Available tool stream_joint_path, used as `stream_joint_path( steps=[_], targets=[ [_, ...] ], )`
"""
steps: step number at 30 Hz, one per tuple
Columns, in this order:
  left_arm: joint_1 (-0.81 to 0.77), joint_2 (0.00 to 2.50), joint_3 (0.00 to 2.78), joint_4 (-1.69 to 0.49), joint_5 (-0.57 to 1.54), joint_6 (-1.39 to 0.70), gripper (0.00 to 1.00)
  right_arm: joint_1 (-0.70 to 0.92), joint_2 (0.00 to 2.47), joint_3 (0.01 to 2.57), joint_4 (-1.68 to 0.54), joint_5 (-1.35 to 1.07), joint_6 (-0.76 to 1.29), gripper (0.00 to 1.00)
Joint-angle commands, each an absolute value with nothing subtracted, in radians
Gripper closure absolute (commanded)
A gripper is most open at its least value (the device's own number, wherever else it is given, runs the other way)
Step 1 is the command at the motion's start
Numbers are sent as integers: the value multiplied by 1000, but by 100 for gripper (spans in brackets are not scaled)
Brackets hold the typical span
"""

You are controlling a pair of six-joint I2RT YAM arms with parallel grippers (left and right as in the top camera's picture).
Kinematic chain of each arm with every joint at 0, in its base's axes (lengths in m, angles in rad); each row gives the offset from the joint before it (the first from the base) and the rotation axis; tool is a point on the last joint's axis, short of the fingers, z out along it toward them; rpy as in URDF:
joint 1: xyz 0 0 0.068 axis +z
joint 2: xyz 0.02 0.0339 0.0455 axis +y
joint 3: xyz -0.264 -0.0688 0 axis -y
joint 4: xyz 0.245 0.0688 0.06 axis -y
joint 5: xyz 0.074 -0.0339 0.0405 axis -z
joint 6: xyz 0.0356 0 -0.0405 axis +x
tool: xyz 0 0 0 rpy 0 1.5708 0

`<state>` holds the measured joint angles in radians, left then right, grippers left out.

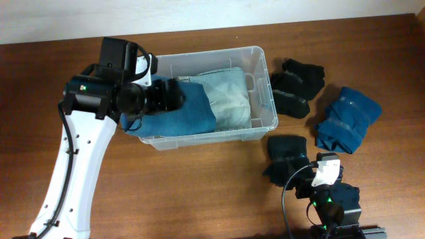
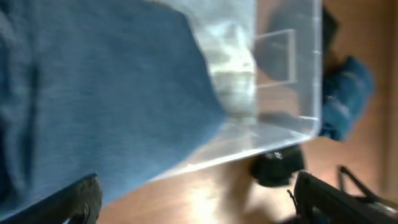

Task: Pack container
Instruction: 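Lower the dark-blue jeans into the box beside the light jeans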

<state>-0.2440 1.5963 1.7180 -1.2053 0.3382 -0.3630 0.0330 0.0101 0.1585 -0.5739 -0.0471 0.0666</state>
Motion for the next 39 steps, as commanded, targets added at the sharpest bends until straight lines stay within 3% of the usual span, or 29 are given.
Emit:
stream_joint_path(
  steps=[1,2,6,7,11,13,23,34,36,39],
  targets=[
    [-225,1575,1731,-1224,425,-416,10,26,4,151,-571,-49,60,2],
    [-225,1572,1731,-1265,387,-451,23,26,4,151,-572,-49,60,2],
    [-235,1537,1731,-1419,158,-604,29,26,4,151,-571,-49,60,2],
    [-244,1524,1731,-1447,106,-647,28,26,4,151,-572,-49,60,2],
    [-277,1481,1715,-1458,-1,-772,5,26,4,151,-571,-49,60,2],
    [-279,1471,1689,-1439,-23,-827,1,26,4,151,-571,-49,60,1],
    [-282,1471,1406,-1159,12,-1003,1,26,4,151,-572,-49,60,2],
    [-281,1474,1312,-1039,-35,-1044,1,26,4,151,-572,-49,60,2],
    [-281,1478,1277,-989,-34,-1044,4,26,4,151,-572,-49,60,2],
    [-281,1479,1256,-949,-36,-1044,20,26,4,151,-572,-49,60,2]
  ],
)
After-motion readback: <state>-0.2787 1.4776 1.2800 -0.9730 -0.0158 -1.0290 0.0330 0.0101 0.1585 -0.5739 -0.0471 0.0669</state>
